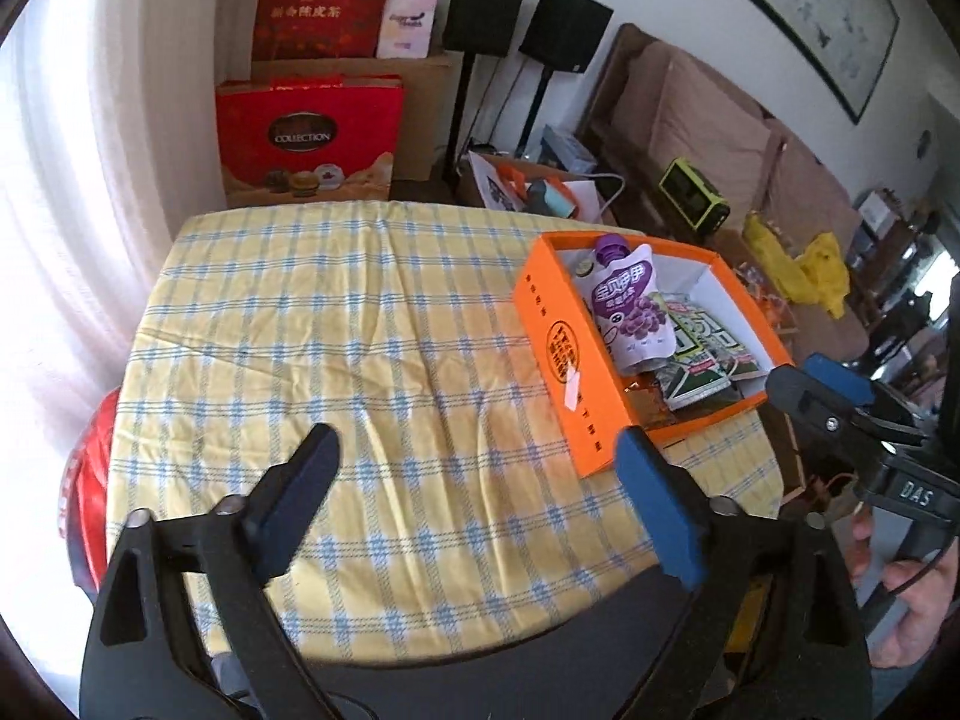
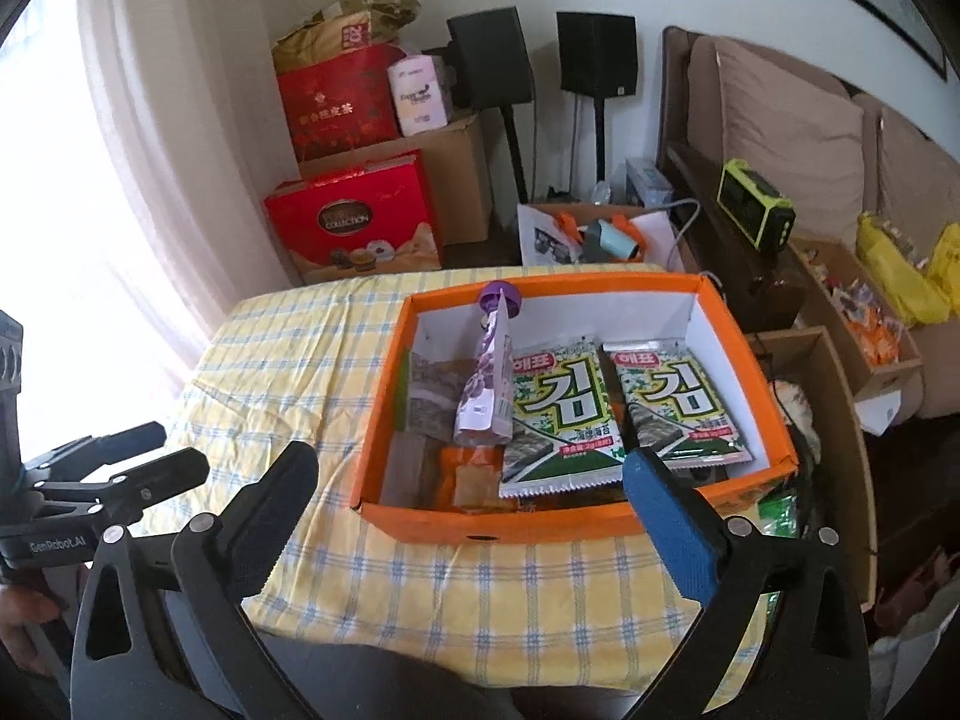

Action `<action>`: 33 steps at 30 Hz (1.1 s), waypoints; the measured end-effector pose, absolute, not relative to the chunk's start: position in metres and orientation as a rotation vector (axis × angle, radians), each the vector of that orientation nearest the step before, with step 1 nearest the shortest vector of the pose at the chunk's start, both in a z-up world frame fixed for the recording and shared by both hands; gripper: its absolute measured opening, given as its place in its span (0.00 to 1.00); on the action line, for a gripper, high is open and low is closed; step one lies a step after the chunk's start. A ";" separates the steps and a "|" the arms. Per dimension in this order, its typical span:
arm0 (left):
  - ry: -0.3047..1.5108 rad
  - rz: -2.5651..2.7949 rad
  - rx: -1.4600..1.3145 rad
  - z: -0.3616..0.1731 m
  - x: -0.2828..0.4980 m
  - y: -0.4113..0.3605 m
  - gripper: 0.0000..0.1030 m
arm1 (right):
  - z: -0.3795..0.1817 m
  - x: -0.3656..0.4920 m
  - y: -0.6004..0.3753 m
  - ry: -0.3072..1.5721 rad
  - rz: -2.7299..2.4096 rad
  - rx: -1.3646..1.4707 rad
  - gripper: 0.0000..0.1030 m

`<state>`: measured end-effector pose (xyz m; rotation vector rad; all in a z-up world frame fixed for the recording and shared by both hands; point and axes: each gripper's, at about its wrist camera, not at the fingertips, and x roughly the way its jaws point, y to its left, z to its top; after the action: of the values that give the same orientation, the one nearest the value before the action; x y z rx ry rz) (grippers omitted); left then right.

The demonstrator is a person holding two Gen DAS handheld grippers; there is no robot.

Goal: Organize objects

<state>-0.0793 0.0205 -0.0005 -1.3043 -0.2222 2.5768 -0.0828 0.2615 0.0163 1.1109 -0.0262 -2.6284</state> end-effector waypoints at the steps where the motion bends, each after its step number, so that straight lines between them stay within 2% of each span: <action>1: -0.224 2.578 -1.302 0.001 -0.077 0.020 0.96 | 0.016 -0.080 0.260 -0.015 -2.627 1.110 0.99; 21: -0.185 2.701 -1.267 0.013 -0.025 0.011 1.00 | 0.017 -0.034 0.240 0.097 -2.649 1.094 1.00; 33: -0.253 2.691 -1.310 0.004 -0.009 0.003 1.00 | 0.016 -0.012 0.236 0.133 -2.676 1.101 1.00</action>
<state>-0.0093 0.0031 0.0042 -1.3100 -0.2535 2.6910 -0.0116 0.2362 0.0163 1.1010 0.1334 -2.6757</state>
